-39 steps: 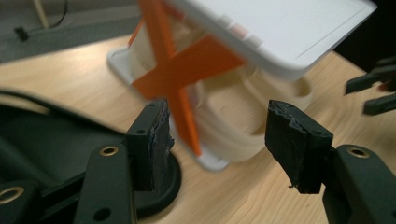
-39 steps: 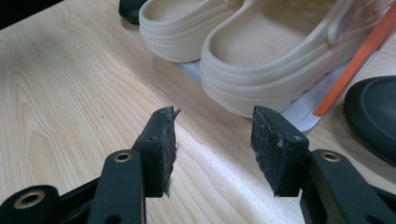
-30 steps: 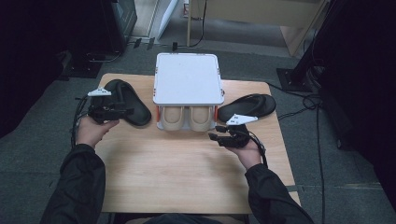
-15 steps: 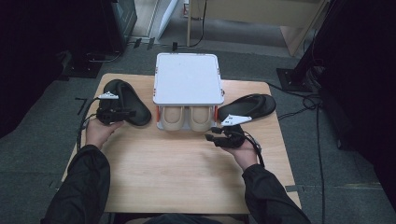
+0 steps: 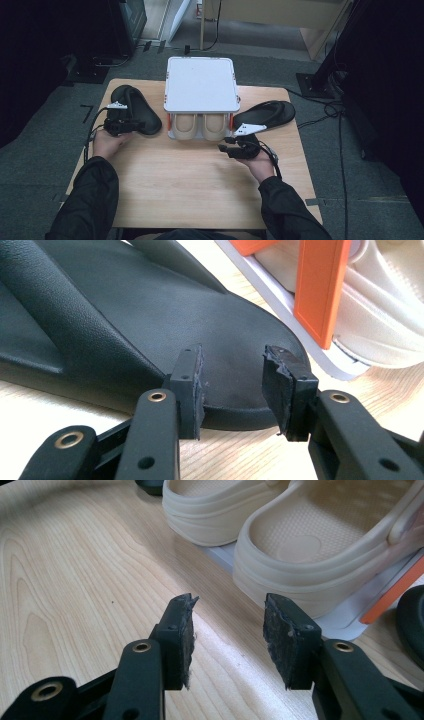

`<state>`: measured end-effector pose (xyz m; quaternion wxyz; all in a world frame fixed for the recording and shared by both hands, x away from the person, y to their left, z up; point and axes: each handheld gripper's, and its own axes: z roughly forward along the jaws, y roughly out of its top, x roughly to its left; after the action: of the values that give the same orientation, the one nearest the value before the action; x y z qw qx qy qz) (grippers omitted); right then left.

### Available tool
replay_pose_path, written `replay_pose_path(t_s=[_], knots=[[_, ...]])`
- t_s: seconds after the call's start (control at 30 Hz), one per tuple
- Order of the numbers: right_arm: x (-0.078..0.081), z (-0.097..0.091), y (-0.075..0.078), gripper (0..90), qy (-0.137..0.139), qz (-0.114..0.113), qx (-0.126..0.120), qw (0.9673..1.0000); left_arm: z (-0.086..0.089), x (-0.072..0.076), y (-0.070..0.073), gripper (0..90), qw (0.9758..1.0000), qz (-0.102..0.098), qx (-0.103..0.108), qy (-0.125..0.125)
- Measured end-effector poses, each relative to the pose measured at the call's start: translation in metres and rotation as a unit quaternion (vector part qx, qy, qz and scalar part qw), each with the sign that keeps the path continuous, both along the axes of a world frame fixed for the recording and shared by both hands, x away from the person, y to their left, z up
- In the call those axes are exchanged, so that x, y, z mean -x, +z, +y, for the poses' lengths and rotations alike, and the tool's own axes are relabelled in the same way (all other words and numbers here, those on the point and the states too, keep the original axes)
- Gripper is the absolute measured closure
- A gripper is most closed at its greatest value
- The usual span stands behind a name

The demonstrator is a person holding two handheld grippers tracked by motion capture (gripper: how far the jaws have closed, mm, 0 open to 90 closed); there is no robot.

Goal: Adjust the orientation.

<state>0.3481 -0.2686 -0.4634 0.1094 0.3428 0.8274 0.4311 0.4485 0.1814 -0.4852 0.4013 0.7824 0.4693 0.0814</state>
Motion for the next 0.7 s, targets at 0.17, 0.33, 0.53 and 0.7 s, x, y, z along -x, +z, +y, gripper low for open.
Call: replay_pose_path(t_s=[0.17, 0.33, 0.53, 0.7], knots=[[0.000, -0.002, 0.001, 55.6, -0.003, 0.000, -0.003, 1.0000, 0.007, 0.001, 0.000, 61.1, 0.9999, 0.005, 0.006, 0.009], [0.000, -0.001, 0.000, 55.5, -0.001, -0.001, -0.004, 1.0000, 0.015, 0.002, 0.001, 60.6, 0.9998, 0.007, 0.006, 0.016], [0.000, 0.000, 0.000, 55.4, -0.001, 0.002, -0.003, 1.0000, 0.023, 0.003, 0.000, 60.5, 0.9996, 0.010, 0.012, 0.024], [0.000, -0.002, 0.001, 55.4, -0.002, 0.002, -0.004, 1.0000, 0.029, 0.004, 0.001, 60.4, 0.9994, 0.011, 0.009, 0.030]])
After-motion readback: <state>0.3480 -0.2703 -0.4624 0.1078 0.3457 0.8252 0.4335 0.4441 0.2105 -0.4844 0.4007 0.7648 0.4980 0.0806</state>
